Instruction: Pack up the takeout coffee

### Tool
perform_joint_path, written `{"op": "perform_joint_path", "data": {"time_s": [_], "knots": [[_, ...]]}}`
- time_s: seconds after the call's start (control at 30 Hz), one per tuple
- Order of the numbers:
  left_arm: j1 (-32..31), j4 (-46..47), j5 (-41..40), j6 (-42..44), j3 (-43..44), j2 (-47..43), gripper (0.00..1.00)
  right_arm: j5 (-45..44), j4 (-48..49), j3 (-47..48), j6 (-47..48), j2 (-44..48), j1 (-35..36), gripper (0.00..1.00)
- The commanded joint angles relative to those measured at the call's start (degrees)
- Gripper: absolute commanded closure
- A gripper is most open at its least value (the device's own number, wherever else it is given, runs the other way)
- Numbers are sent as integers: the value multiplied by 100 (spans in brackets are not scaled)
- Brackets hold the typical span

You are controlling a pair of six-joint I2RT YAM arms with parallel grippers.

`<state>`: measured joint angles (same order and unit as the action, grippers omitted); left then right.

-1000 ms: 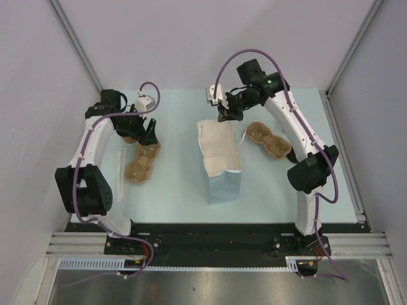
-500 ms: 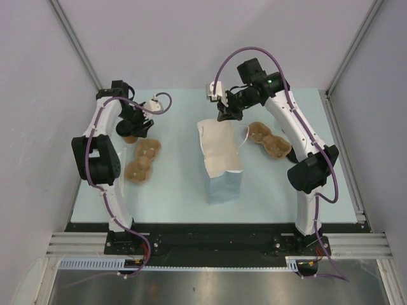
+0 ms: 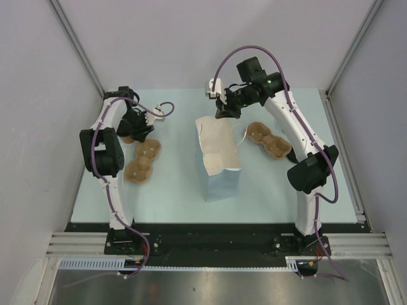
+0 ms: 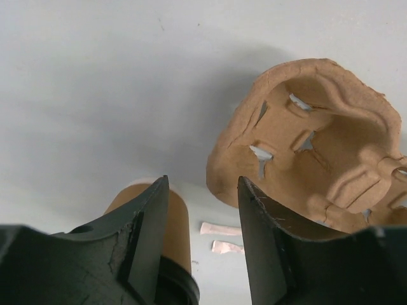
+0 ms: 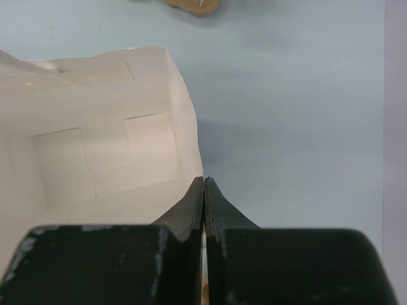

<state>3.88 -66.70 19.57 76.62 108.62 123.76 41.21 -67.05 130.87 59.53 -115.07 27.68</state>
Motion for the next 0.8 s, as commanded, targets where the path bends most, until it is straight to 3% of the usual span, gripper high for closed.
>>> {"op": "perform_joint_path", "data": {"time_s": [0.0, 0.3, 0.5, 0.77], "knots": [[8, -150, 108, 196, 212, 157, 48, 98, 192, 70, -90, 134, 18, 100], [-1, -168, 345, 81, 195, 280, 53, 106, 201, 70, -134, 142, -8, 100], [-28, -238, 495, 169, 151, 236, 81, 106, 209, 62, -231, 169, -43, 100], [-28, -150, 653, 99, -130, -71, 100, 133, 280, 62, -608, 195, -123, 100]]}}
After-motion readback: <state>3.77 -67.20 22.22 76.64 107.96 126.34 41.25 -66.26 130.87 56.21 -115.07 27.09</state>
